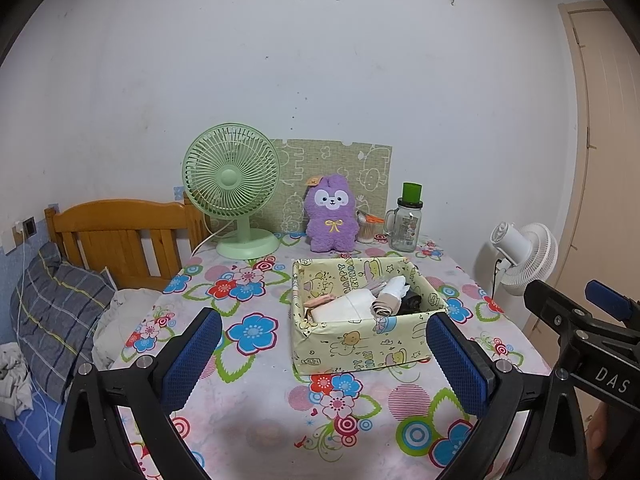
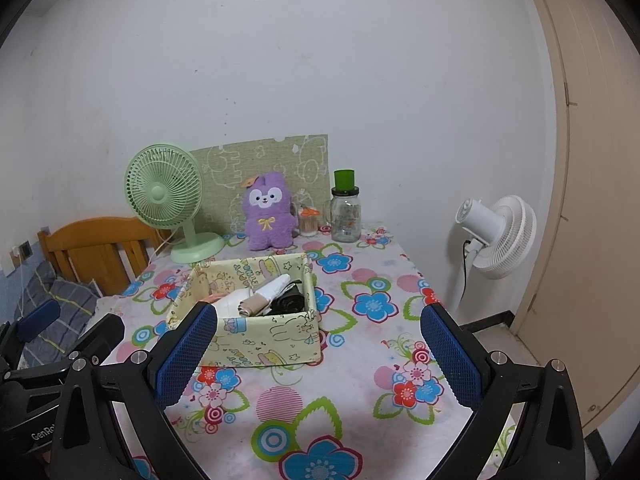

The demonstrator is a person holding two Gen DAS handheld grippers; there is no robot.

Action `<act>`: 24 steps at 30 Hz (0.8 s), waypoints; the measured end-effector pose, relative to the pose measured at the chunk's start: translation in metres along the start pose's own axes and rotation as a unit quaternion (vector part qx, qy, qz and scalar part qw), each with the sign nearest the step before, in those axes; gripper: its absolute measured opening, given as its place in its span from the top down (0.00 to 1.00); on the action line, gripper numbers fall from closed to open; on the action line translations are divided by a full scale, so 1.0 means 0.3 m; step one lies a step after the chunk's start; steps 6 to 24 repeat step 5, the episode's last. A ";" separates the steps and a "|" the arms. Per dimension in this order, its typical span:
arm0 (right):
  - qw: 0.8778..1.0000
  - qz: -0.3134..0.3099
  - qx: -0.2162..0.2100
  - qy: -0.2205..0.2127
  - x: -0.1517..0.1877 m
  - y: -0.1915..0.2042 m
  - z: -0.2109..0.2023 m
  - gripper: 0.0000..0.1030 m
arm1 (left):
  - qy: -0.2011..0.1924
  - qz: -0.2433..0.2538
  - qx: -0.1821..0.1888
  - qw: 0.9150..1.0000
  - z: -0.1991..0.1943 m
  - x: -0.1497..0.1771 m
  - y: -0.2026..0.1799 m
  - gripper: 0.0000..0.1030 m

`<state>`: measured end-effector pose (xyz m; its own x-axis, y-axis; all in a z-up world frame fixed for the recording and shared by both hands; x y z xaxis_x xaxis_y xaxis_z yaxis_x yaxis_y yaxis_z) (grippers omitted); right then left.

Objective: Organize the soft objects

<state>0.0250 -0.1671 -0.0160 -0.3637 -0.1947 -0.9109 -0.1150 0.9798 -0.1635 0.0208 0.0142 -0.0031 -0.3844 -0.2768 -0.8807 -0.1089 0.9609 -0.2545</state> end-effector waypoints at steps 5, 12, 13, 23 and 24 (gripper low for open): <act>1.000 0.001 0.000 0.000 0.000 0.001 0.000 0.00 | 0.001 0.000 0.000 1.000 0.003 0.001 -0.001 0.00; 1.000 0.001 0.000 0.000 0.000 0.001 0.000 0.00 | 0.001 0.000 0.000 1.000 0.003 0.001 -0.001 0.00; 1.000 0.001 0.000 0.000 0.000 0.001 0.000 0.00 | 0.001 0.000 0.000 1.000 0.003 0.001 -0.001 0.00; 1.000 0.001 0.000 0.000 0.000 0.001 0.000 0.00 | 0.001 0.000 0.000 1.000 0.003 0.001 -0.001 0.00; 1.000 0.001 0.000 0.000 0.000 0.001 0.000 0.00 | 0.001 0.000 0.000 1.000 0.003 0.001 -0.001 0.00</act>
Point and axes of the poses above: each gripper's, at about its wrist camera, not at the fingertips, and z roughly the way its jaws point, y to its left, x to its underside, the point moved 1 cm from there along z, roughly the way its jaws point, and after that the axes turned 13 degrees about -z, right-handed, at the moved point
